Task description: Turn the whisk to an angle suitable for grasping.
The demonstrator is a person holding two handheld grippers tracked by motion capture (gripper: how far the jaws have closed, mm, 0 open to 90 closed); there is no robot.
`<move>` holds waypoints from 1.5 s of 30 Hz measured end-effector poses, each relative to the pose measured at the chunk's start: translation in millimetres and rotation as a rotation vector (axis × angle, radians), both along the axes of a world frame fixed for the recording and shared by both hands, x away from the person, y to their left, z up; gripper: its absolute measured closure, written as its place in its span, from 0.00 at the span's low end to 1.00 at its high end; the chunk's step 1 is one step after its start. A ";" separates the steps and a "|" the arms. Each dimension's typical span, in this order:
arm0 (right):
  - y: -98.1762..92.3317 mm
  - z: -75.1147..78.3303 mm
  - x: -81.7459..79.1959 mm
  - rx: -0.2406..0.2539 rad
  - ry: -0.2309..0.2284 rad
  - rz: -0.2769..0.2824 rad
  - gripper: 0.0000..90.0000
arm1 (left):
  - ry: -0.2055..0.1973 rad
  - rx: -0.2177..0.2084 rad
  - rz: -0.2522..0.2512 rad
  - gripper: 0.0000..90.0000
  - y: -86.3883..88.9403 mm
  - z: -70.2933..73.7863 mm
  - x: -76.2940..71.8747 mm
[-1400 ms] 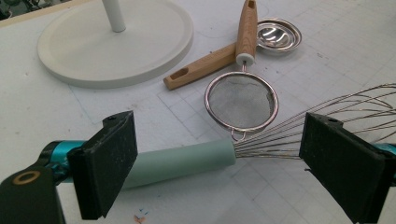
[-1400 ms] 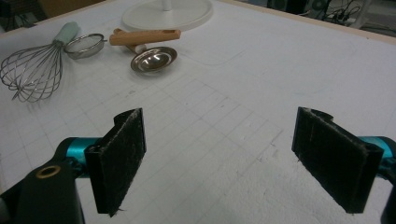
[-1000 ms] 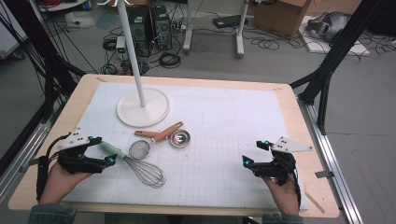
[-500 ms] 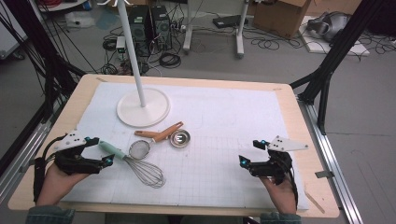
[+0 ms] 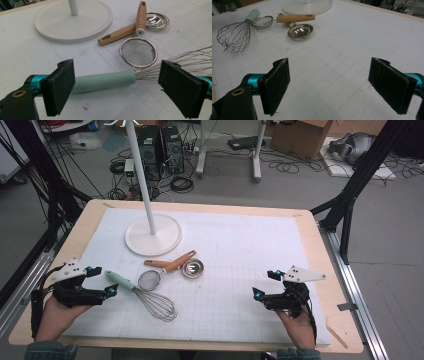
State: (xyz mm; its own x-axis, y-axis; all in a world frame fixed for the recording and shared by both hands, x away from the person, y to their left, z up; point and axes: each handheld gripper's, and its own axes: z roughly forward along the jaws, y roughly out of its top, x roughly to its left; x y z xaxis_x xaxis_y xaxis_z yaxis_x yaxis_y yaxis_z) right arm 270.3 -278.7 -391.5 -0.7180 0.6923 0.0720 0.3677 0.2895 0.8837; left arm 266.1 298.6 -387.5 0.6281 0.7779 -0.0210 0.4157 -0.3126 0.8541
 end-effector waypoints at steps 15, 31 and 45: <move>1.6 -0.1 0.1 0.003 0.006 0.004 0.18 | 0.006 0.006 0.044 0.28 9.0 -7.4 2.7; 43.0 21.3 9.9 0.010 0.008 0.100 0.18 | -0.009 -0.021 0.066 0.28 19.0 -4.3 -0.8; 102.3 47.7 27.1 -0.031 0.051 0.228 0.18 | -0.023 -0.034 0.067 0.25 24.0 0.5 -3.7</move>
